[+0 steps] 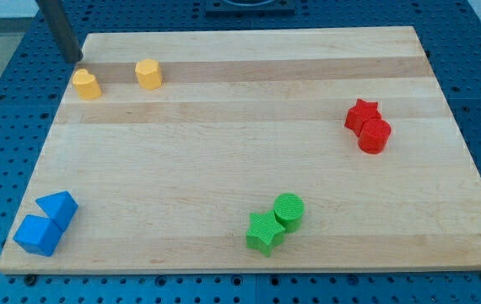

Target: Slide the yellow heart towards the center of the board

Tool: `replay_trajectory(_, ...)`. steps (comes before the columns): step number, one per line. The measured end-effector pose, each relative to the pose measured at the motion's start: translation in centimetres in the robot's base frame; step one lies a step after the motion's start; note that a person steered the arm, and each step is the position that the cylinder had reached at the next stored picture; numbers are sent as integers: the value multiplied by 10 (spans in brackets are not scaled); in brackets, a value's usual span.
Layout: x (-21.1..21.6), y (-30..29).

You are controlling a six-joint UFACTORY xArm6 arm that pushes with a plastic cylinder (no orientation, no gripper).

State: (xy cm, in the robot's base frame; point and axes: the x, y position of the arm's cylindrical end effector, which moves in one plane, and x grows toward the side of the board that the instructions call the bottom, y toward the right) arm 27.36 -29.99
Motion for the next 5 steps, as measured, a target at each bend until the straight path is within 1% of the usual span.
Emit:
replay_trajectory(1, 30, 30)
replay_trajectory(2, 55, 48)
replay_trajectory(3, 66, 68)
replay_trajectory(5, 68, -4)
